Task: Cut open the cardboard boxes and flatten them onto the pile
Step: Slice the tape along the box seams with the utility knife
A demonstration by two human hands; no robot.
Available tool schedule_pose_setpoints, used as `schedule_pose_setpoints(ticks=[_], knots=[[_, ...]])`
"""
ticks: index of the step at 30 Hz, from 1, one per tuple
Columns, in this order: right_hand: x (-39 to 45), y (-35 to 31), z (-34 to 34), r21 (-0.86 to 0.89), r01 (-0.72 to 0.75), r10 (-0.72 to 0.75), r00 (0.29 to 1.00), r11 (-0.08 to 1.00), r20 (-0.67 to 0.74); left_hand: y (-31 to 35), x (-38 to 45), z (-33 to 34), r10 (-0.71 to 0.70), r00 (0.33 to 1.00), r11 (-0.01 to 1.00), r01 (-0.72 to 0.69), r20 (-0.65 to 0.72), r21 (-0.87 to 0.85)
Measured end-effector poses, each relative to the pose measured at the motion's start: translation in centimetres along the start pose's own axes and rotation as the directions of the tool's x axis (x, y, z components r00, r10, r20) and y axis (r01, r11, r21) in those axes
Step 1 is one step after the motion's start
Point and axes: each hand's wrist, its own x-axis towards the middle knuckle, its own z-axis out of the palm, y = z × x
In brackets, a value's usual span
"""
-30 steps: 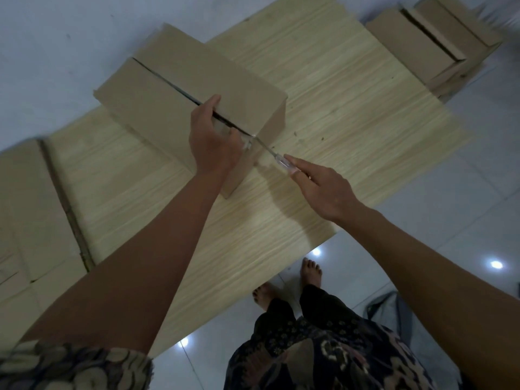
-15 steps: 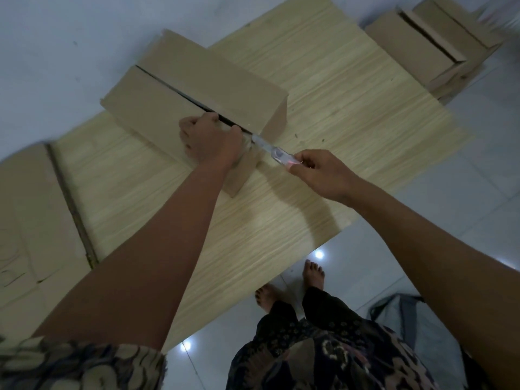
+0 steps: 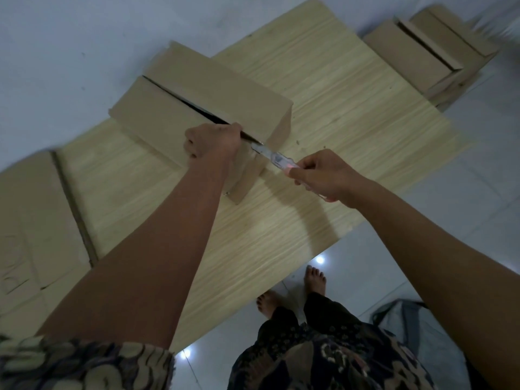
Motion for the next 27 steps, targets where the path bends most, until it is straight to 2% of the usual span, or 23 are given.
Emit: schedule_pose_setpoints(ticks=[6, 10, 13, 21, 27], knots=[[-0.2, 0.0, 0.4, -0.085, 0.029, -0.036, 0.996, 0.996, -0.077, -1.3, 0.0, 0.9, 0.011, 0.993, 0.991, -0.026, -0.114, -0.13], [-0.3, -0.6, 0.8, -0.128, 0.004, -0.02, 0.992, 0.992, -0.124, -0.6, -1.4, 0.4, 0.094, 0.994, 0.994, -0.097, -0.056, -0.051], [-0.5, -1.7, 0.9, -0.087, -0.016, 0.007, 0.994, 0.996, -0.11, -0.1, -2.3, 0.1, 0.118, 0.993, 0.993, -0.117, -0.023, 0.031], [-0.6, -1.2, -0.5, -0.047, -0.033, 0.029, 0.997, 0.998, -0.078, 1.9, -2.0, 1.3, -0.005, 1.0, 0.989, 0.008, -0.025, 0.146], [0.8, -0.8, -2.5, -0.158, 0.015, -0.022, 0.999, 0.987, -0.042, 2.0, -1.0, 2.8, -0.056, 0.998, 0.998, 0.056, -0.004, 0.019]])
